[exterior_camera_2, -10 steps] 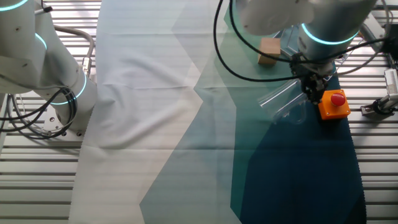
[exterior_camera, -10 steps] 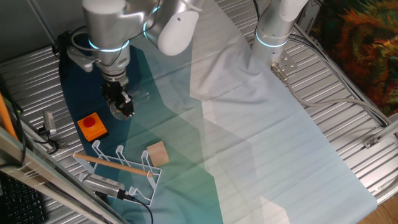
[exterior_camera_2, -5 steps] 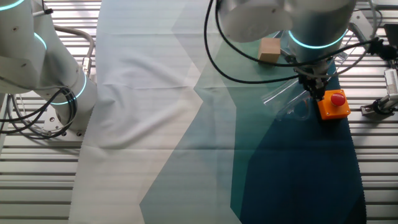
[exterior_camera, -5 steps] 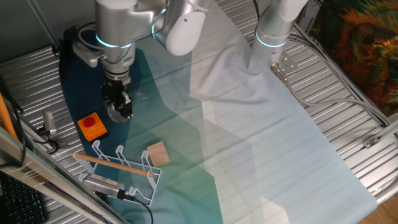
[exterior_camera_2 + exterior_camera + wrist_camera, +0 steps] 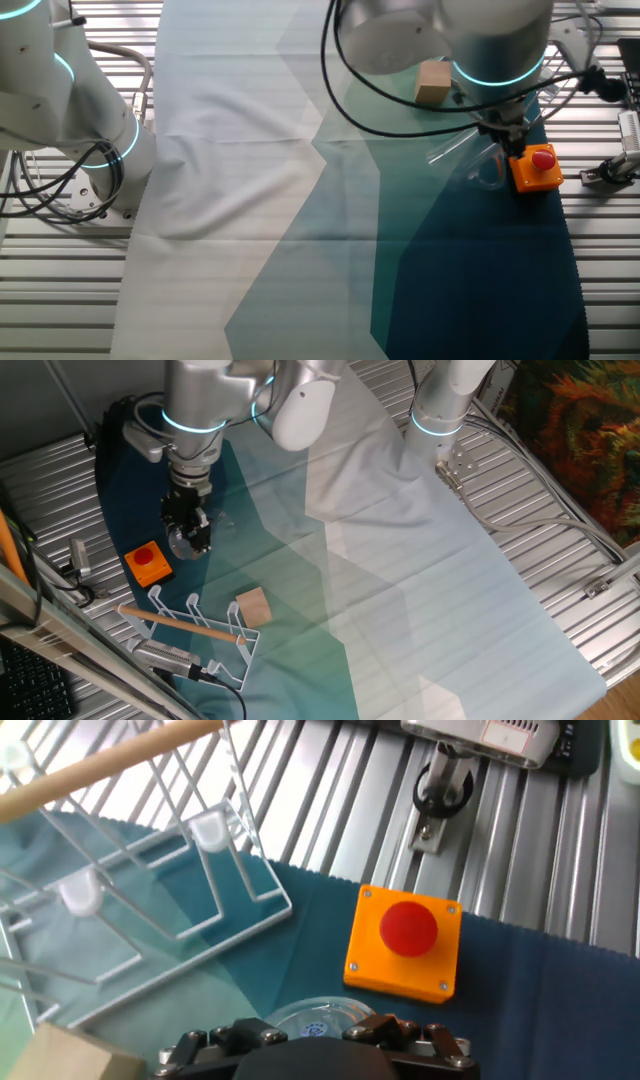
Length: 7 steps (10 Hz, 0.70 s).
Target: Put the cup on the cup rack
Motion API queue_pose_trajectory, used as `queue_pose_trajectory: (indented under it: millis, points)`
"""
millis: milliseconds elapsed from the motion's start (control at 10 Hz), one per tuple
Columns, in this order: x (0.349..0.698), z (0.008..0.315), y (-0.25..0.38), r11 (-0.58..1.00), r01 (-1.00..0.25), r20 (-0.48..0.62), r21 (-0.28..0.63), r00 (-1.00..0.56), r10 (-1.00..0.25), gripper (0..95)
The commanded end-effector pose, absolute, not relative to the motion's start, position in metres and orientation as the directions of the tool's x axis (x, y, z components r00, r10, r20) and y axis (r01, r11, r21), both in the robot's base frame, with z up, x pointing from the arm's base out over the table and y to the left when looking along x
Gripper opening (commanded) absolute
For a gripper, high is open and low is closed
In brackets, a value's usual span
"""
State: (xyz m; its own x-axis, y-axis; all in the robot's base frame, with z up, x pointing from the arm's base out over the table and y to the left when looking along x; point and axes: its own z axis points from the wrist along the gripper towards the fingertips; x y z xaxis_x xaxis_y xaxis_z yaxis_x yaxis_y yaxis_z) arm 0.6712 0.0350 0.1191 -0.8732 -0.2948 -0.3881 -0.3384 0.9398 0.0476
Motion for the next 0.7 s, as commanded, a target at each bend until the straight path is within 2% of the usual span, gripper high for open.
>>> queue_pose_trajectory:
  millis: [100,700]
  points:
    - [0.6768,0.1206,0.0391,0.941,-0.334,-0.392,0.055,-0.874,-0.288,0.0]
    - [0.6794,0.1226,0.0406,0.945,-0.315,-0.440,0.085,-0.863,-0.249,0.0]
